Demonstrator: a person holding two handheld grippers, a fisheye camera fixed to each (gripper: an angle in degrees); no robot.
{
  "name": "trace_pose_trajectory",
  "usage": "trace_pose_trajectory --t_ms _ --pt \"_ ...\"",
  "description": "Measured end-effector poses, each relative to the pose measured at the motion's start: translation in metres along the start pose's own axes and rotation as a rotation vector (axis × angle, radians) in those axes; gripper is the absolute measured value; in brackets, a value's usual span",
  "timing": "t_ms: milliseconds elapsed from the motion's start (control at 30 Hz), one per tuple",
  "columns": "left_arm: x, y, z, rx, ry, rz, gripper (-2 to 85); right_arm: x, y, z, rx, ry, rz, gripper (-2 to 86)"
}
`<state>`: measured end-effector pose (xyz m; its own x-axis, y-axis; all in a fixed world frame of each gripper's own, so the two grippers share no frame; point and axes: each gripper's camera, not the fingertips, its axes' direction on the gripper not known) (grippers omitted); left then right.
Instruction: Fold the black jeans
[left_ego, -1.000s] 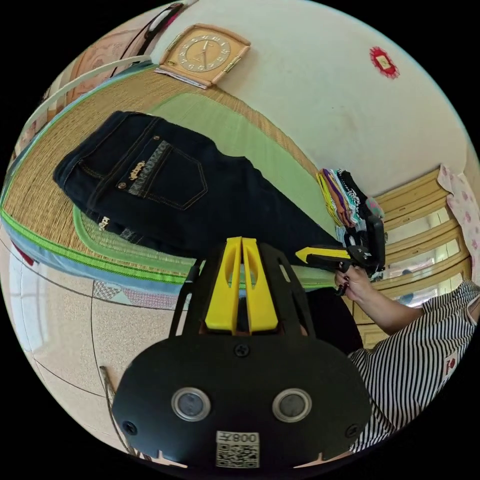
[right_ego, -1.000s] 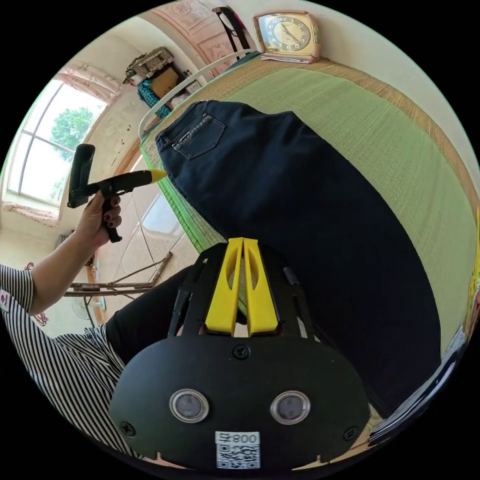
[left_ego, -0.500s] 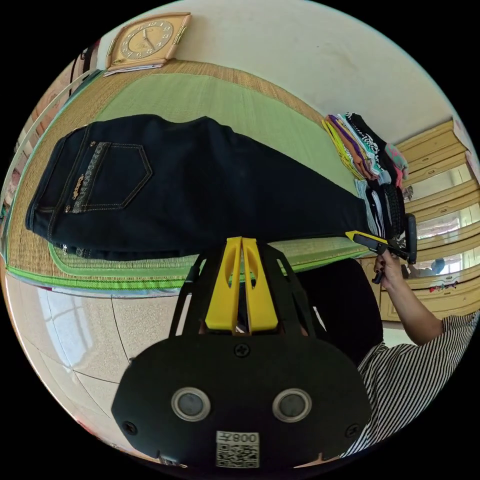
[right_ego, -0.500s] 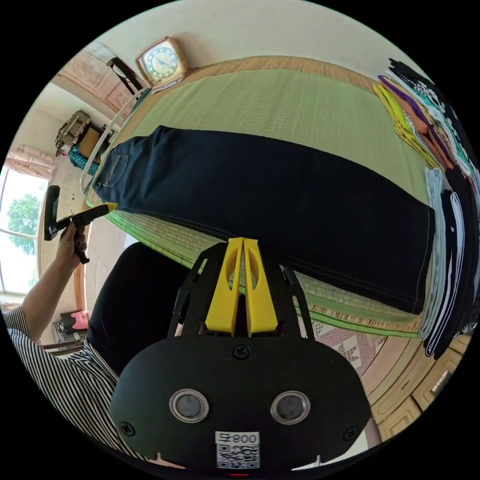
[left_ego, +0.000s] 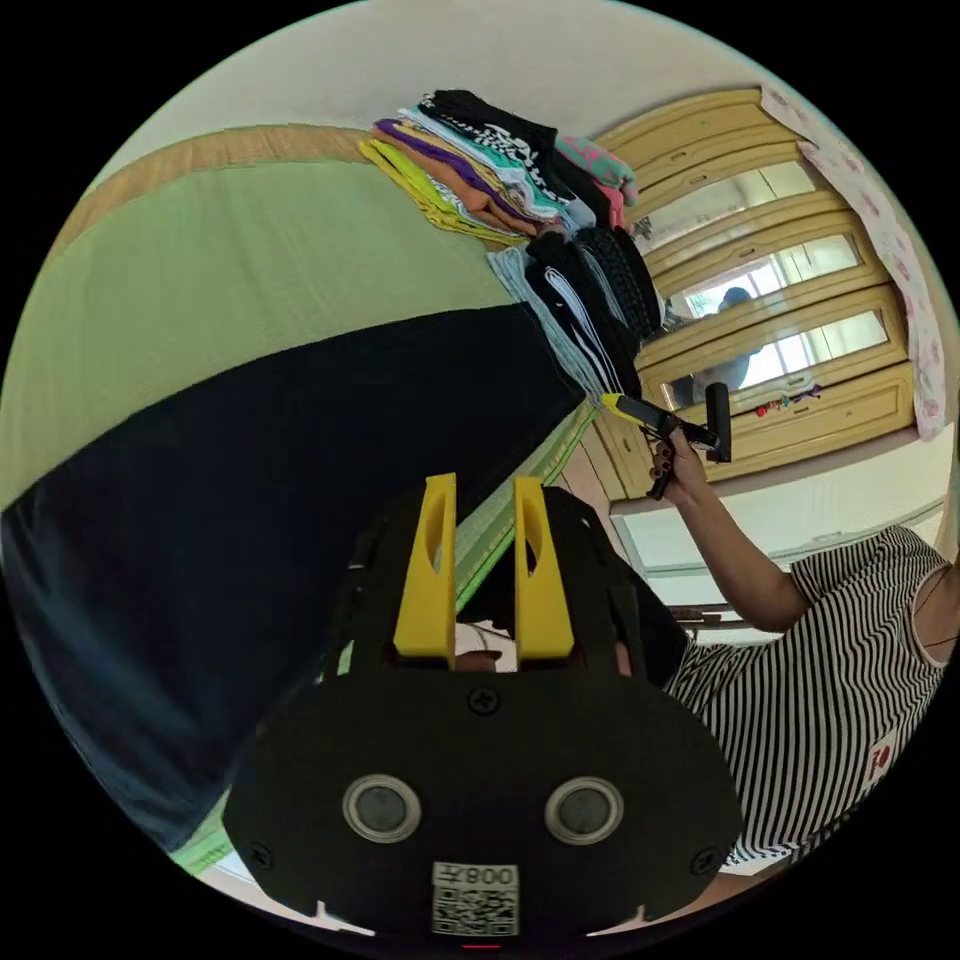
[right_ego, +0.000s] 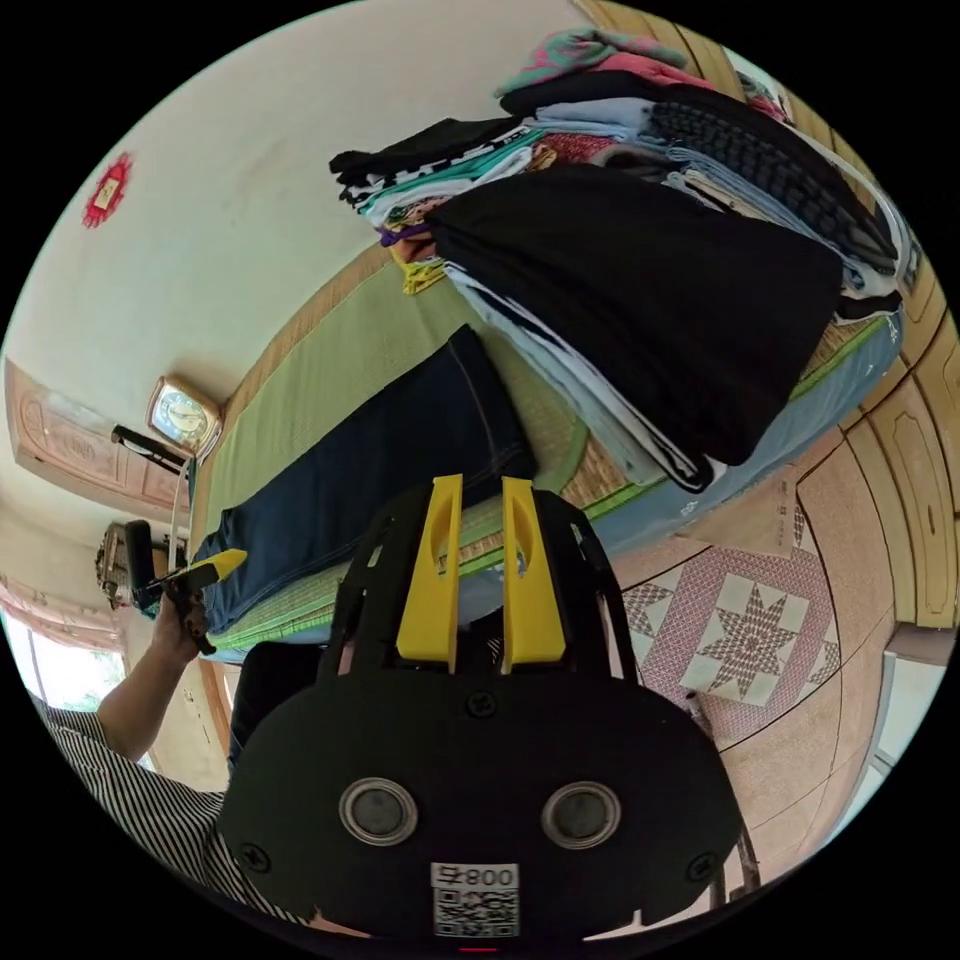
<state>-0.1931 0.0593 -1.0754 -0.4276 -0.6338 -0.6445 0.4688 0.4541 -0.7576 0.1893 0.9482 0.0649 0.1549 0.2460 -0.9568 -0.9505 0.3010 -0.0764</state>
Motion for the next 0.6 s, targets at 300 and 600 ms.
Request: trace_pose_trajectory --t_ms 300,600 --pt "0.096 -0.209 0.062 -0.17 -0.025 0.228 10.5 0.098 -0.023 0.04 -0.074 0.05 -0.001 8.6" --pt "0.164 -0.366 0.095 -0.241 -0.077 0.321 12.0 0.168 -0.032 0.066 -0.117 -0.022 -0.017 8.5"
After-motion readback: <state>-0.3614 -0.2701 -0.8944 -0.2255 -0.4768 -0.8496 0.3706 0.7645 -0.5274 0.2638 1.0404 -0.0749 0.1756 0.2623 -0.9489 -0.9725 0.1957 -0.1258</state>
